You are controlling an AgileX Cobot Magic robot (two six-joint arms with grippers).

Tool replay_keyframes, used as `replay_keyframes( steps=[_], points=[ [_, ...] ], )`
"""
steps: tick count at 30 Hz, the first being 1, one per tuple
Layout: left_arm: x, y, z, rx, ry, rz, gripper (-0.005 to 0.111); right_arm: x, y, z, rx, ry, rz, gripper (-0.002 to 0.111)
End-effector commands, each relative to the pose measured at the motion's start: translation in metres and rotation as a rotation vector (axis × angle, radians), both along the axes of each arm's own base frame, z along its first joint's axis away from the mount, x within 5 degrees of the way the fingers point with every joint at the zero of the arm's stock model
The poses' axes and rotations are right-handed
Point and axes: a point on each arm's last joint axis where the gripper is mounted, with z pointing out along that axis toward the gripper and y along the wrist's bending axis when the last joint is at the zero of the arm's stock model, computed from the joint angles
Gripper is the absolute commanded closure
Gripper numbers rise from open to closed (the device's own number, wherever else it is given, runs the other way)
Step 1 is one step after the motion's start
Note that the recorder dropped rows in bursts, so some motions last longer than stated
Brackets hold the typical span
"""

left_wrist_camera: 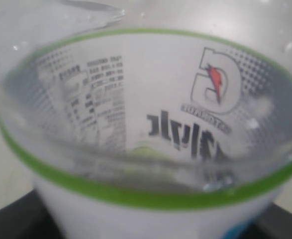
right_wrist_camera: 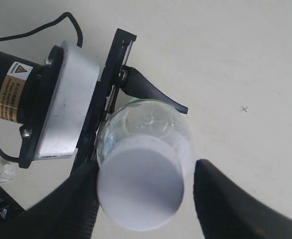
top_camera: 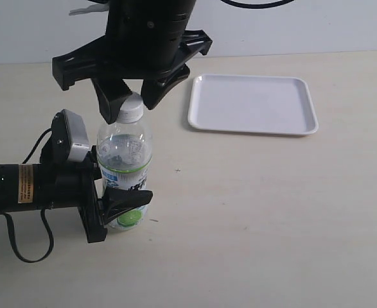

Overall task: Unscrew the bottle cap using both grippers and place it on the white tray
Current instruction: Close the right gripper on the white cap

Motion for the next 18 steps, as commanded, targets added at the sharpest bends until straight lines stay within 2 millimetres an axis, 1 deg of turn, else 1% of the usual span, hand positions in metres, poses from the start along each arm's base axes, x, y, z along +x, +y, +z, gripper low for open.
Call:
replay_keyframes(
  steps=[1,5,10,13,18],
  points=[
    [-0.0016,-0.0017,0.0015,0.006,-0.002,-0.014,0.107,-0.0030,-0.0016,0.0073,0.012,-0.019,0.001,0.054],
    [-0.0016,-0.0017,0.0015,0.006,-0.002,-0.014,0.107,-0.0045,-0.0029,0.0115,0.018,-0.027,0.003,0.054],
    [-0.0016,-0.0017,0.0015,0.006,-0.002,-0.014,0.107,-0.0045,-0.0029,0.0115,0.018,-0.027,0.003,0.056],
    [-0.0016,-0.0017,0.0015,0.006,-0.002,-0.014,0.107,-0.0045,-0.0029,0.0115,0.019,-0.027,0.001,0.061],
    [-0.0016,-0.0017,0.0015,0.006,-0.002,-0.014,0.107,-0.0045,-0.0029,0.0115,0.019,-0.027,0.001,0.072]
  ],
)
